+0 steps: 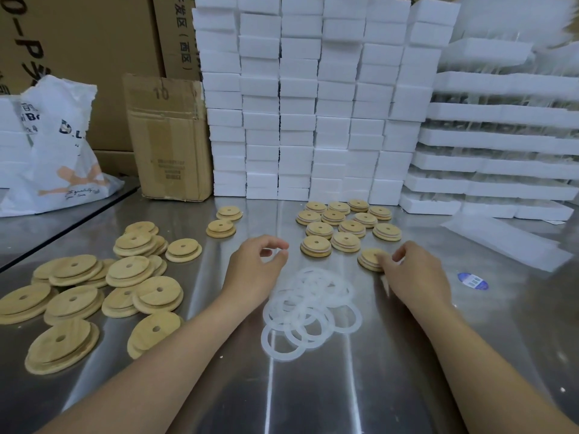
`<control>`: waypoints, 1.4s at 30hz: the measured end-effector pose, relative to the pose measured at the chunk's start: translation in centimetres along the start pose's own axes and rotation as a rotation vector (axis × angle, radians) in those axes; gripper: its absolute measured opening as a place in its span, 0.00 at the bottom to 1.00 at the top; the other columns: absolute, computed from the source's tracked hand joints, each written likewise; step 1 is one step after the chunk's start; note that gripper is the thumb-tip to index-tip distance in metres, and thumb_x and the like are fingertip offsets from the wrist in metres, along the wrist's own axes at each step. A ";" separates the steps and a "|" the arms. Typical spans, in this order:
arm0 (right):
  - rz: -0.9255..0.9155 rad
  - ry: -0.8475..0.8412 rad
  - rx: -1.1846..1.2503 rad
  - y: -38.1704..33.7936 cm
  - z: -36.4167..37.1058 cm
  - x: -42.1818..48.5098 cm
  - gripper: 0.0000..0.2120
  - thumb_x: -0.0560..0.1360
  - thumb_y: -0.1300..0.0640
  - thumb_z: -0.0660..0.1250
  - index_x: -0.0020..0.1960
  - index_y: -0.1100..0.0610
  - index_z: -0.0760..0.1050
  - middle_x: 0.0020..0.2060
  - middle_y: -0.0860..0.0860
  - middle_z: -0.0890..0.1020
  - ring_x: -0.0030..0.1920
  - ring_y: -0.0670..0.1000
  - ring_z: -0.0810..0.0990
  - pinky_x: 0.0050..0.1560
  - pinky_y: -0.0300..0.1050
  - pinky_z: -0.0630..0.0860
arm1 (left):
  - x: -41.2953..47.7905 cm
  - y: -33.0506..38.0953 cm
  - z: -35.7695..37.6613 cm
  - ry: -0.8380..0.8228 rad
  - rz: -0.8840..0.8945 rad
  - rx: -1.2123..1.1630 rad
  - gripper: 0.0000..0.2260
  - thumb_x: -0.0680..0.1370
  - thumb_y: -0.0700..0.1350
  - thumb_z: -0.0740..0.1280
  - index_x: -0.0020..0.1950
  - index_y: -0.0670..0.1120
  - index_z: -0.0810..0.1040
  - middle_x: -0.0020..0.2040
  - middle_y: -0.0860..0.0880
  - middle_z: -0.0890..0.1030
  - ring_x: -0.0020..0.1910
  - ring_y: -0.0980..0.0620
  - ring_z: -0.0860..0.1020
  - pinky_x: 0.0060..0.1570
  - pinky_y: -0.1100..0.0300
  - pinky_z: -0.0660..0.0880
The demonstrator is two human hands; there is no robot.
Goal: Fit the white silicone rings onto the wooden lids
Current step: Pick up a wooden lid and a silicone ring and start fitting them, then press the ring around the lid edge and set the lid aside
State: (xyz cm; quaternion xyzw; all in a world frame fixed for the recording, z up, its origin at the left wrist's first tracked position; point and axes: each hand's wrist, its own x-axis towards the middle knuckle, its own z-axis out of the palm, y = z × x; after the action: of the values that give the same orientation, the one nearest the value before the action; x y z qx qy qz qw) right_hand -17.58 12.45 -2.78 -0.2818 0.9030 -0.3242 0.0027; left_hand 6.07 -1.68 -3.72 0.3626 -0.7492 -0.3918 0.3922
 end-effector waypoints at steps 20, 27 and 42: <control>-0.303 -0.032 -0.223 -1.0 2.9 0.4 0.16 0.81 0.44 0.65 0.66 0.46 0.81 0.57 0.50 0.85 0.58 0.58 0.81 0.56 0.53 0.77 | -0.2 0.2 -0.6 -0.031 0.117 0.448 0.08 0.85 0.50 0.65 0.61 0.59 0.81 0.66 0.57 0.76 0.68 0.53 0.74 0.68 0.50 0.74; -0.328 -0.022 -0.216 -0.9 2.8 0.2 0.15 0.81 0.44 0.65 0.66 0.46 0.81 0.56 0.50 0.85 0.58 0.58 0.81 0.55 0.53 0.76 | 1.1 -0.5 -3.9 0.038 0.007 0.970 0.21 0.83 0.56 0.61 0.77 0.58 0.70 0.80 0.47 0.68 0.80 0.42 0.65 0.78 0.40 0.60; -0.377 -0.075 -0.108 -1.2 2.6 -0.3 0.09 0.81 0.48 0.66 0.58 0.44 0.83 0.51 0.45 0.85 0.54 0.53 0.81 0.54 0.52 0.78 | 1.0 -1.1 -4.6 -0.120 -0.033 0.868 0.20 0.83 0.58 0.64 0.75 0.59 0.72 0.71 0.54 0.76 0.69 0.46 0.75 0.55 0.49 0.76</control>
State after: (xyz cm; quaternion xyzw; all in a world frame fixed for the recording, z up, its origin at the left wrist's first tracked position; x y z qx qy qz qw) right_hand -16.20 10.31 -4.18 -0.4575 0.8496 -0.2595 -0.0395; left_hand 9.88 -4.35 -2.61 0.4823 -0.8599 -0.0673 0.1531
